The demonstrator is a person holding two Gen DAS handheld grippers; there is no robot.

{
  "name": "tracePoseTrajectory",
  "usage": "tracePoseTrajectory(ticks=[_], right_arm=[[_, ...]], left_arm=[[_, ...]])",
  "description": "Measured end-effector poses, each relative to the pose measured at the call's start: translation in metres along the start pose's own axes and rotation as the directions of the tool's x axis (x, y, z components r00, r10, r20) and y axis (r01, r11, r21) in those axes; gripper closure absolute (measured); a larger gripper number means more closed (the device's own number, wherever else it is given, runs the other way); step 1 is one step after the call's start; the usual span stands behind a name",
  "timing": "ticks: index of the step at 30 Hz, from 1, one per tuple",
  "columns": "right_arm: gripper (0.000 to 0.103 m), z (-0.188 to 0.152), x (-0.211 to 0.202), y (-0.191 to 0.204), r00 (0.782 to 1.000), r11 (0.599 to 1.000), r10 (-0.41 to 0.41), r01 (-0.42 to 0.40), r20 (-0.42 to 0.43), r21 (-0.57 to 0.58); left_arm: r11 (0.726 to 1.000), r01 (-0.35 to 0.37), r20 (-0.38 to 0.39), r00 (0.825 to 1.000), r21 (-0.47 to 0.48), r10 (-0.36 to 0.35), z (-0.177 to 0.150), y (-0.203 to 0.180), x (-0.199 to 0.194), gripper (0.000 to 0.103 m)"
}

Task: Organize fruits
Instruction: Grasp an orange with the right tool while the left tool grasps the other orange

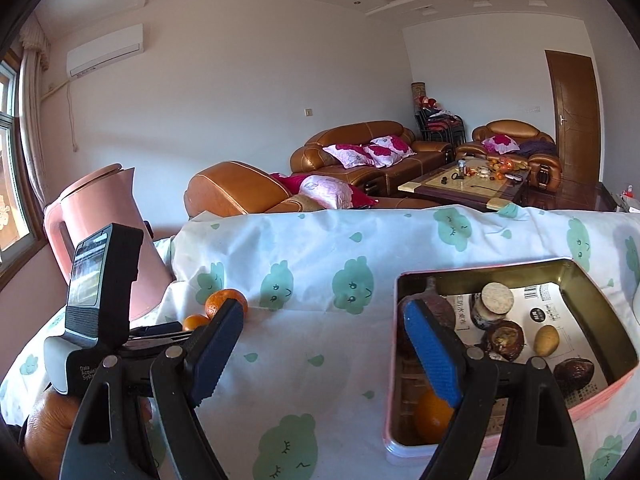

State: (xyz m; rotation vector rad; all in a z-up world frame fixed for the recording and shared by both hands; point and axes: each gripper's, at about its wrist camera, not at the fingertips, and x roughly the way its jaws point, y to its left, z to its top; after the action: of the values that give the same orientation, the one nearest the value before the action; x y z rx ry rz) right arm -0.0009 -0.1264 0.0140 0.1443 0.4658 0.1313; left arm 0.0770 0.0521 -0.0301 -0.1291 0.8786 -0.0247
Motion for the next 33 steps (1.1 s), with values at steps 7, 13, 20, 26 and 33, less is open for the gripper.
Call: tracePoseTrajectory(ticks=[7,13,20,26,33], right_arm=[[0.019,0.001,0.024,0.016,0.998,1.0,-0.006,0.006,-0.058,0.004],[0.019,0.0,0.061,0.038,0.985,0.999,0.041,-0.039,-0.17,0.011],[0.019,0.003,0.122,0.07,0.942,0.995,0.099,-0.099,-0.322,0.016],[0.026,0.004,0.159,0.088,0.91,0.997,0.075,-0.083,-0.407,-0.002],[0.053,0.002,0.144,0.085,0.92,0.998,0.049,-0.065,-0.388,-0.026]], left_arm=[[0.999,0.018,0.023,1.0,-0.031,-0.018,-0.001,0.02,-0.007,0.062],[0.986,-0.109,0.131,0.983,-0.129,0.126,0.008,0.061,-0.031,0.062],[0.959,-0.198,0.139,0.964,-0.202,0.228,0.006,0.091,-0.023,0.062],[0.955,-0.243,0.16,0.95,-0.169,0.27,0.007,0.082,-0.02,0.062],[0.959,-0.24,0.182,0.947,-0.153,0.266,0.005,0.07,-0.023,0.062]])
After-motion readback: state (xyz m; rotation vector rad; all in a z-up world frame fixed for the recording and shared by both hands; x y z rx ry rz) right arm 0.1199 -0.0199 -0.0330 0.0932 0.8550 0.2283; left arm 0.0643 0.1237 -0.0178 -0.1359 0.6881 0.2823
